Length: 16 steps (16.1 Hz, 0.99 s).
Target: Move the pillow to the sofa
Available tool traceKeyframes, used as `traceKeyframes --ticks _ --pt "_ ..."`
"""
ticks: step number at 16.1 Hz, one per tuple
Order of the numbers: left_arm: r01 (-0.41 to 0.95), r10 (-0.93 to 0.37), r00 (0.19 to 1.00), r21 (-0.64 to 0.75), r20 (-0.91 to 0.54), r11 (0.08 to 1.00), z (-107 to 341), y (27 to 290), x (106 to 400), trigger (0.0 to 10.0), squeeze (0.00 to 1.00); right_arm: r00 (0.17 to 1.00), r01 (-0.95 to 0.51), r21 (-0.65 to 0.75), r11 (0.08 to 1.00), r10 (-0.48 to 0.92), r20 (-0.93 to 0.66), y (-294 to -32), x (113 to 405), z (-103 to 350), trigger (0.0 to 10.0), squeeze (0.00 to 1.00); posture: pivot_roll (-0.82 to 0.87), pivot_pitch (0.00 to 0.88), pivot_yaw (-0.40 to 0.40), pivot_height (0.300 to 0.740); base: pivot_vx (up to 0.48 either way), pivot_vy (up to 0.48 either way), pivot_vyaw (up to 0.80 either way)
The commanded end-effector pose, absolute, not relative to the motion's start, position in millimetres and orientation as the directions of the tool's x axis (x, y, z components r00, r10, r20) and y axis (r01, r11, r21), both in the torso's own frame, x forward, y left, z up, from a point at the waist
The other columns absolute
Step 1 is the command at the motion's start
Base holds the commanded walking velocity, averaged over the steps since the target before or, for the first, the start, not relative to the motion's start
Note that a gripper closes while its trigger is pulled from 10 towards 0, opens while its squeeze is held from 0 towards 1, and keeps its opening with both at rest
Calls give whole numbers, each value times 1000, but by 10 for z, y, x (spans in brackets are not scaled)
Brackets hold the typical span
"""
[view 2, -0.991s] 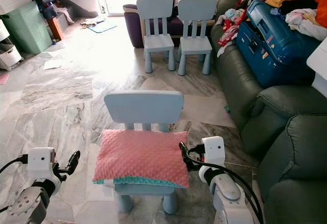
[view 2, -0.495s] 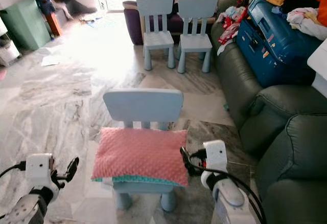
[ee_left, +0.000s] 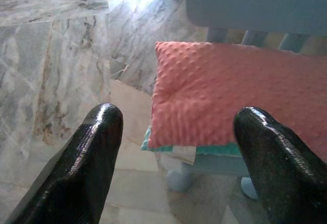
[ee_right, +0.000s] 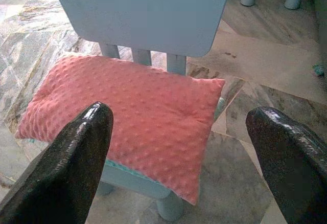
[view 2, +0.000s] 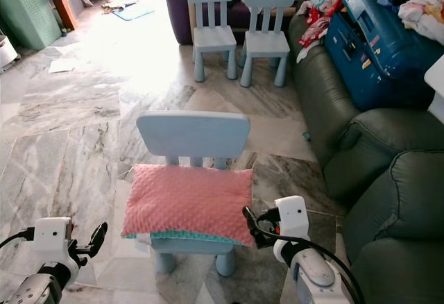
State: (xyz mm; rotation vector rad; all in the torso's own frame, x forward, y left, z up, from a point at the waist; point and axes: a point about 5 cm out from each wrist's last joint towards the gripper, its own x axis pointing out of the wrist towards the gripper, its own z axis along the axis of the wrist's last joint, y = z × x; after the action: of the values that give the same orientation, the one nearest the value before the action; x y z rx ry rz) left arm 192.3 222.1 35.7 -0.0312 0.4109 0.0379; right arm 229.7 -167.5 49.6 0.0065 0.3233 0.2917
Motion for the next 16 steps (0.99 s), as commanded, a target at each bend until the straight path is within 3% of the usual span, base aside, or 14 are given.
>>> traceKeyframes --ticks 1,16 --pt "-42 33 914 -13 -405 999 366 2217 1918 10000 0 904 -291 61 955 295 -308 -1660 2288 522 10000 0 -85 148 -1 740 0 0 0" --pt "-44 35 915 -13 -402 999 388 2244 1994 10000 0 911 -276 65 959 282 -302 -1641 2298 557 10000 0 -97 153 6 569 0 0 0"
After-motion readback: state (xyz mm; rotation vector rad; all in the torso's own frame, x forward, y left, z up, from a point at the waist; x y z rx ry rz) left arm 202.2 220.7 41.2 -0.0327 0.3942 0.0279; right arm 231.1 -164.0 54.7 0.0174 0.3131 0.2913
